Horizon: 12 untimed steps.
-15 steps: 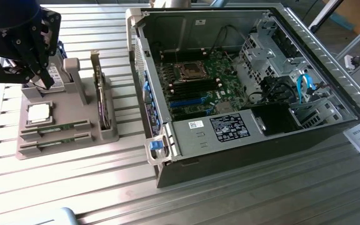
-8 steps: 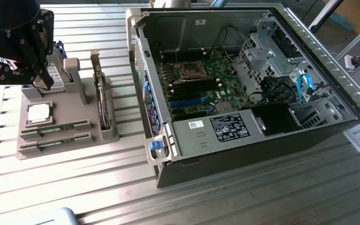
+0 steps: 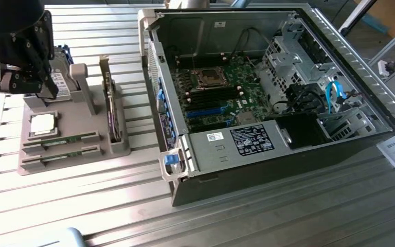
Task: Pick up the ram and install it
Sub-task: 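Pick up the ram and move it above insertion slot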
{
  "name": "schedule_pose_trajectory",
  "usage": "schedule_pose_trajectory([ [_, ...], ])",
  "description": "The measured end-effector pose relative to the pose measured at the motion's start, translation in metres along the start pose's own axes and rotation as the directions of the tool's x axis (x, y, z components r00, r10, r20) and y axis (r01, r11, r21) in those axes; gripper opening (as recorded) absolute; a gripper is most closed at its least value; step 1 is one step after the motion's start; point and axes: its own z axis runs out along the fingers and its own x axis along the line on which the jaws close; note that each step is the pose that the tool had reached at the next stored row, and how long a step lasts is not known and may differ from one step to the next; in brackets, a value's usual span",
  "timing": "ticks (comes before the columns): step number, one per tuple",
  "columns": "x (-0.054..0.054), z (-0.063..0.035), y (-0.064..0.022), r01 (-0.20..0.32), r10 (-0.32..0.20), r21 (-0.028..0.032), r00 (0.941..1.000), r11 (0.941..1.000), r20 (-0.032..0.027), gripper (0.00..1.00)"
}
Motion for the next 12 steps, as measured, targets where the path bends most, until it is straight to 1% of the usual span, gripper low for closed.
schedule_pose_trajectory([
  [3, 0.0, 0.0004, 0.0, 0.058, -0.058, -0.0015, 0.9983, 0.9983, -0.0026, 0.12],
  [5, 0.0, 0.0007, 0.0, 0.115, -0.115, -0.0032, 0.9934, 0.9934, -0.005, 0.12],
  [6, 0.0001, 0.0007, 0.0, 0.127, -0.127, -0.0035, 0.9919, 0.9919, -0.0055, 0.12],
  [9, 0.0, 0.0008, 0.0, 0.127, -0.127, -0.0035, 0.9919, 0.9919, -0.0053, 0.12],
  [10, 0.0, 0.0008, 0.0, 0.127, -0.127, -0.0034, 0.9919, 0.9919, -0.0052, 0.2],
  [11, 0.0, 0.0008, 0.0, 0.127, -0.127, -0.0034, 0.9919, 0.9919, -0.0052, 0.2],
  [12, 0.0, 0.0008, 0.0, 0.127, -0.127, -0.0034, 0.9919, 0.9919, -0.0053, 0.32],
])
